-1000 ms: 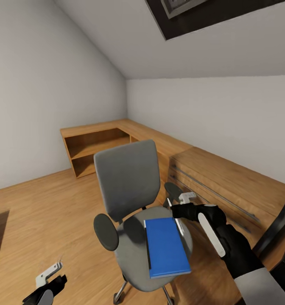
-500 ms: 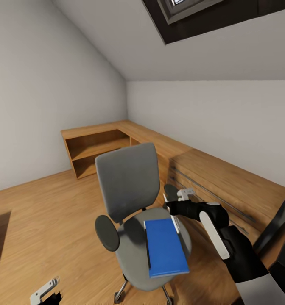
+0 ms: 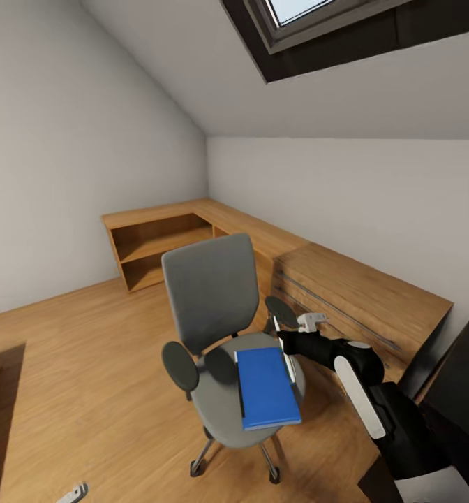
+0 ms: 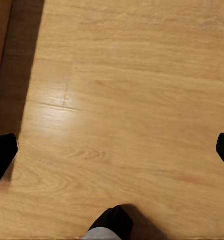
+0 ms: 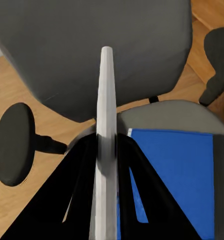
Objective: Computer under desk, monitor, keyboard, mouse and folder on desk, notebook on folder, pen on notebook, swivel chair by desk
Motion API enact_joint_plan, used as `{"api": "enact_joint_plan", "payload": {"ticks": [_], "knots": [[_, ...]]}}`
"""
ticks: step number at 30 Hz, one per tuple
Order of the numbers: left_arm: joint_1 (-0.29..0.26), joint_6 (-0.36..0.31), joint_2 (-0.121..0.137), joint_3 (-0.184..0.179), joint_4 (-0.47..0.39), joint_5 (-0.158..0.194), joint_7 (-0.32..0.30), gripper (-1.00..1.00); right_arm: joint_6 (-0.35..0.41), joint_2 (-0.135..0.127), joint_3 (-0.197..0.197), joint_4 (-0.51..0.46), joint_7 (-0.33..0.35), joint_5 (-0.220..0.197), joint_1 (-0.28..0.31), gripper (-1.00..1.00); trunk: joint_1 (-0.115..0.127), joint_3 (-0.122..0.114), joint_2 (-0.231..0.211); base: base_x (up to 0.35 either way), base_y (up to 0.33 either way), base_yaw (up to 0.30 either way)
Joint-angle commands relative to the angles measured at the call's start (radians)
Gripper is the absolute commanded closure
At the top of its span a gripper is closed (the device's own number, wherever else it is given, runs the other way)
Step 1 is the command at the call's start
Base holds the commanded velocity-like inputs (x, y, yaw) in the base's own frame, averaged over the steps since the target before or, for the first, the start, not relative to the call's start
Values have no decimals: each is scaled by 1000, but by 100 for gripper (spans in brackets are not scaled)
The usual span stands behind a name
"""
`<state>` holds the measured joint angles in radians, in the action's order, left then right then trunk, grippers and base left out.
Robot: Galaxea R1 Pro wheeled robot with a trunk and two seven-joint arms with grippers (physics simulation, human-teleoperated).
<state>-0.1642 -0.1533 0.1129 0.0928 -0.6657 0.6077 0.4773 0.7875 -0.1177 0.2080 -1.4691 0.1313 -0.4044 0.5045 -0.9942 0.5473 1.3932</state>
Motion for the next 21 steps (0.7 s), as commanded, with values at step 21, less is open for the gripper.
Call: {"api": "enact_joint_plan", "payload": {"ticks": [21], "knots": [[0,238,-7,-102,207,5,4,-100,-117,2,-165,28,-348,5,-4,100,81,-65,-147,0,0,-284]]}}
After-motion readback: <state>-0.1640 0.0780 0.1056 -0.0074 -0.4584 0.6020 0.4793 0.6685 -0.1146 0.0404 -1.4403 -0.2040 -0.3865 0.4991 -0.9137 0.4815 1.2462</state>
